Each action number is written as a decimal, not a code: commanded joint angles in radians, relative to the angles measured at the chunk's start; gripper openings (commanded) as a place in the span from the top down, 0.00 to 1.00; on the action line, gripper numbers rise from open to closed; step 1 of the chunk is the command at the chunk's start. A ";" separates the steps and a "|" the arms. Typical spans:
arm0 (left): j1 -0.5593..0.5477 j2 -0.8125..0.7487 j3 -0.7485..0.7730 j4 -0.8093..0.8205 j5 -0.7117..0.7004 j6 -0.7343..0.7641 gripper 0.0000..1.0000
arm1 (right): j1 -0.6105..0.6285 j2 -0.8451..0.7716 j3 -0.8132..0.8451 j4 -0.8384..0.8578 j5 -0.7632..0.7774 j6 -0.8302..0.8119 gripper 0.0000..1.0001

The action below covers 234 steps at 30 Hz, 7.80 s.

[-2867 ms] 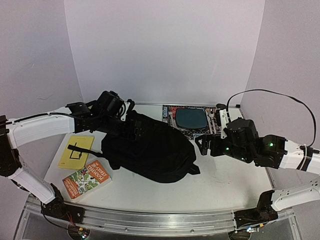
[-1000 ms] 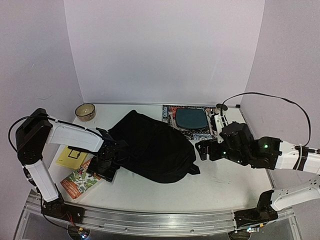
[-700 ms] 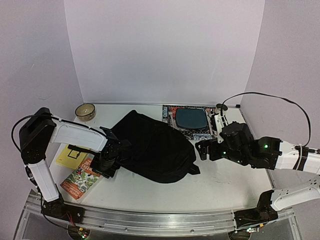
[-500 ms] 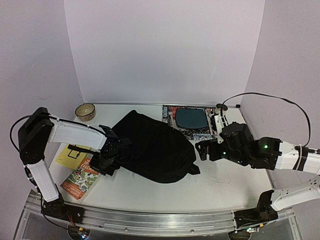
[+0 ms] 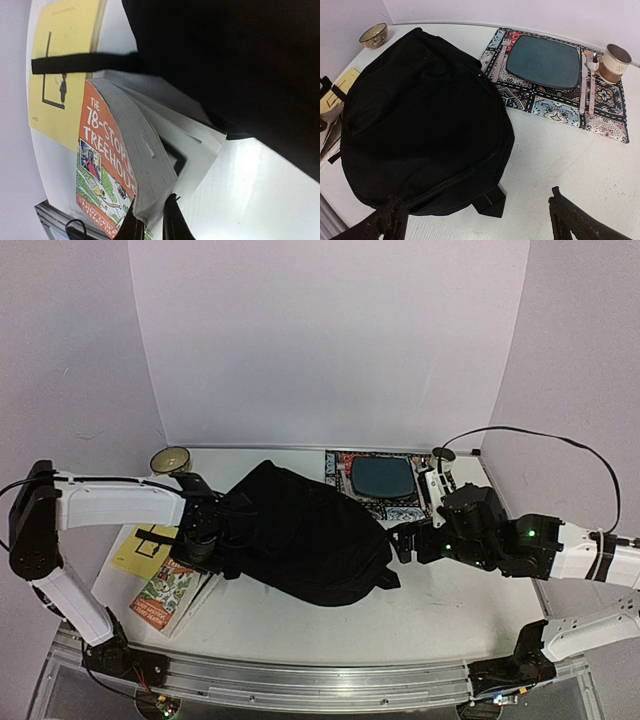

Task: Pack the student bag
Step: Pick up the book at the corner of the board, then pass from the left arm to the right, then pass from the right arm to the left, then pass from the left arm to the right

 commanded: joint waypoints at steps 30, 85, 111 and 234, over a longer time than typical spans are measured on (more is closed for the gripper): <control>0.001 -0.561 0.438 -0.003 0.038 -0.003 1.00 | 0.063 0.456 0.250 0.397 -0.661 0.050 0.02; -0.067 -0.207 0.093 1.036 0.164 -0.142 1.00 | 0.139 0.710 0.356 0.585 -0.266 0.165 0.10; -0.031 -0.227 0.074 1.059 0.238 -0.030 0.15 | 0.090 0.642 0.305 0.553 -0.317 0.351 1.00; 0.025 -0.185 -0.352 2.115 0.332 -0.470 1.00 | -0.069 0.334 -0.027 1.287 -0.484 0.445 0.25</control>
